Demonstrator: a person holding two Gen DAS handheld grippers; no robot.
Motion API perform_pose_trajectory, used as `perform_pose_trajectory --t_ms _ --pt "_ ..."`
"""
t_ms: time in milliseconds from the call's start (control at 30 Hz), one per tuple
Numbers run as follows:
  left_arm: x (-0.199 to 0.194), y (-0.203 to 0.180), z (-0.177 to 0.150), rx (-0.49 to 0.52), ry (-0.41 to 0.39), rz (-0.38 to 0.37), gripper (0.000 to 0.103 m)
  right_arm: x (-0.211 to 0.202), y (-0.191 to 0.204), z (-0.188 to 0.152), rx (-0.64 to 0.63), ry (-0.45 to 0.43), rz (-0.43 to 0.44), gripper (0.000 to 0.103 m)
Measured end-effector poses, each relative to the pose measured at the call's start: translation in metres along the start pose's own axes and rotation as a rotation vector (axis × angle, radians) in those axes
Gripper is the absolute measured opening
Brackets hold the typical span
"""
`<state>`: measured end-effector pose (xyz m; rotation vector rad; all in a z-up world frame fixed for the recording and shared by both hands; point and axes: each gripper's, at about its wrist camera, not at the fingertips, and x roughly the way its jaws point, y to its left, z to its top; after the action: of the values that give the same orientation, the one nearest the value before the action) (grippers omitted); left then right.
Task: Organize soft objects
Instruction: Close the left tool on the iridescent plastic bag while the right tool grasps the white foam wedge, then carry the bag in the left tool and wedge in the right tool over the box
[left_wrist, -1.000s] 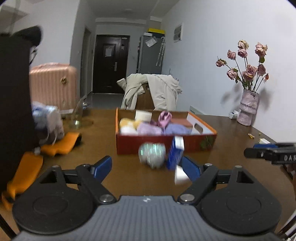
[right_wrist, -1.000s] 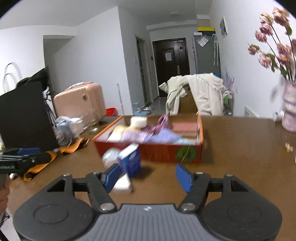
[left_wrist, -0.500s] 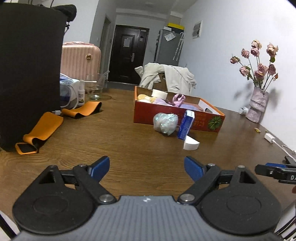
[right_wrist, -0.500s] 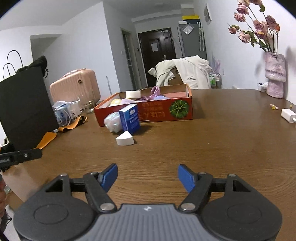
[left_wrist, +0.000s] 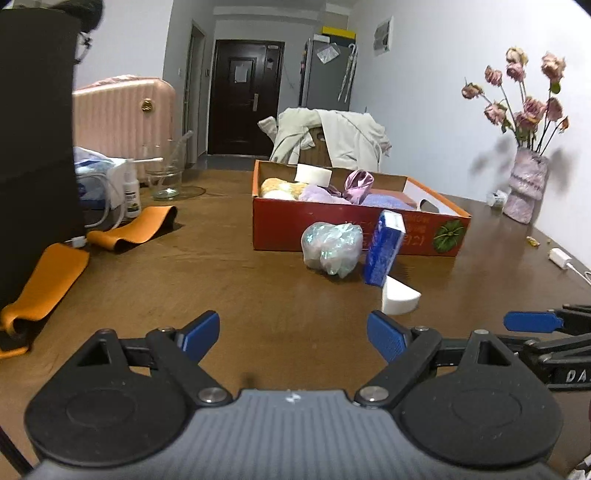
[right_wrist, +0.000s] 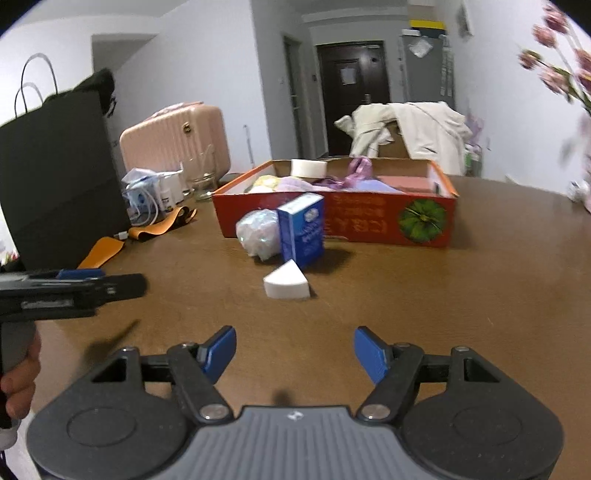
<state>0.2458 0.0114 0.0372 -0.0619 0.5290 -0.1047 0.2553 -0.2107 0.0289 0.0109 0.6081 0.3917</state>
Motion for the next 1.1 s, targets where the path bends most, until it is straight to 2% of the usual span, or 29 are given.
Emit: perform_pose_trajectory --t_ms 100,300,367,433,533,567,600,700,967,1100 --pt "0.028 -0.002 0.014 0.010 0.002 -0.029 0.088 0.027 0.004 0.015 -0.049 0.013 -0.004 0.069" --pt "0.089 -0.005 0.043 0.019 -0.010 -0.090 0.086 0.073 0.009 0.036 -0.105 0.029 0.016 0.061" --pt "0.104 -0.007 0.049 0.014 -0.003 -0.104 0.083 0.083 0.007 0.038 -0.102 0.039 0.028 0.056" --pt "0.118 -0.009 0.051 0.014 -0.008 -0.135 0.079 0.092 0.003 0.038 -0.088 0.048 0.039 0.044" --pt "0.133 -0.008 0.052 -0.001 0.010 -0.176 0.060 0.098 -0.002 0.035 -0.060 0.065 0.083 0.035" --pt "0.138 -0.007 0.051 -0.010 0.019 -0.191 0.049 0.099 -0.003 0.034 -0.055 0.064 0.086 0.035" --pt "0.140 -0.007 0.051 -0.011 0.025 -0.206 0.043 0.100 -0.002 0.033 -0.060 0.063 0.086 0.034" --pt "0.141 -0.010 0.050 0.015 0.017 -0.211 0.036 0.100 -0.001 0.031 -0.068 0.061 0.088 0.032" --pt "0.139 -0.010 0.049 0.023 0.020 -0.199 0.028 0.100 -0.004 0.034 -0.050 0.064 0.094 0.029" --pt "0.118 -0.009 0.050 0.015 0.023 -0.208 0.027 0.079 -0.004 0.033 -0.044 0.039 0.082 0.029"
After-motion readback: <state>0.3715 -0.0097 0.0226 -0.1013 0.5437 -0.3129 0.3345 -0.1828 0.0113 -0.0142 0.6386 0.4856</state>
